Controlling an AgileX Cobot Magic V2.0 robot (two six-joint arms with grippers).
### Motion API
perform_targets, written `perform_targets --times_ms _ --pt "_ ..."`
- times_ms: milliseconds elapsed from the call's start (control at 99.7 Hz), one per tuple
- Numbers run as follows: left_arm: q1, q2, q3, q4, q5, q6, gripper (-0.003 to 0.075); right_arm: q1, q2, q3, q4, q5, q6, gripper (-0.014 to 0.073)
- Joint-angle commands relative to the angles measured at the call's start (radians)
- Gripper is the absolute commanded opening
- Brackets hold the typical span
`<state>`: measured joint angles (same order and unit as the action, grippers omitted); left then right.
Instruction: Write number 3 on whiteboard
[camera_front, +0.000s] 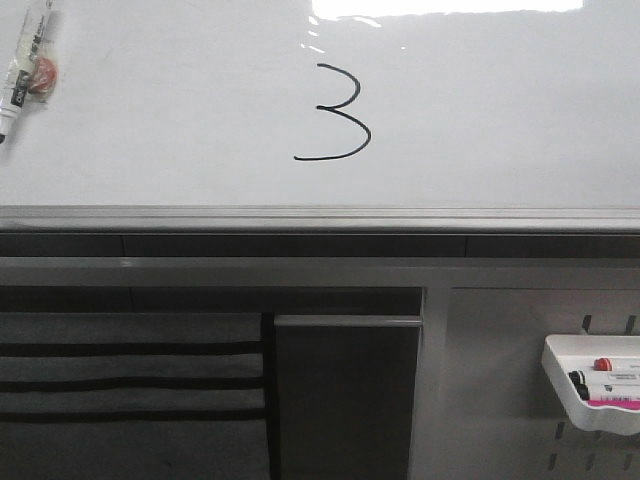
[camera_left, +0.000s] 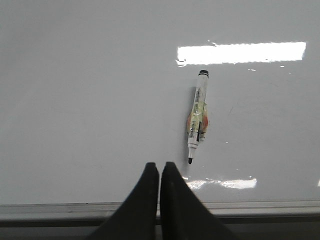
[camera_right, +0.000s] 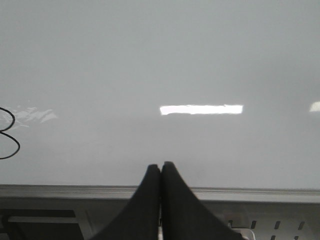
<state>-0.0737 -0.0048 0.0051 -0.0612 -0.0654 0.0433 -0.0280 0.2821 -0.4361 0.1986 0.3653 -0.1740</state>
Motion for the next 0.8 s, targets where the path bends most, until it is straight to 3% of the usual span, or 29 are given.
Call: perform_targets --times_ms 0,191,311,371,793 --pt "-0.01 -0.028 0.007 0.002 -0.075 -0.01 -0.002 -0.006 -0.052 0.098 0.01 -0.172 -0.002 -0.0068" --pt "-0.01 -0.028 0.007 0.002 -0.075 -0.01 -0.002 -0.006 -0.164 0.365 0.028 -0.389 -0.002 -0.0068" --pt "-0.01 -0.028 0.007 0.002 -0.075 -0.01 -0.002 -0.006 -0.254 0.476 0.028 -0.445 -0.002 -0.0068" --pt "-0.01 -0.028 0.007 0.002 -0.075 -0.01 -0.002 -0.006 -0.315 0.473 0.02 -0.356 -0.008 -0.0068" --pt "-0.01 -0.025 0.007 0.002 -0.075 -0.01 -0.002 -0.004 -0.306 0.473 0.02 -0.357 -0.008 -0.0068"
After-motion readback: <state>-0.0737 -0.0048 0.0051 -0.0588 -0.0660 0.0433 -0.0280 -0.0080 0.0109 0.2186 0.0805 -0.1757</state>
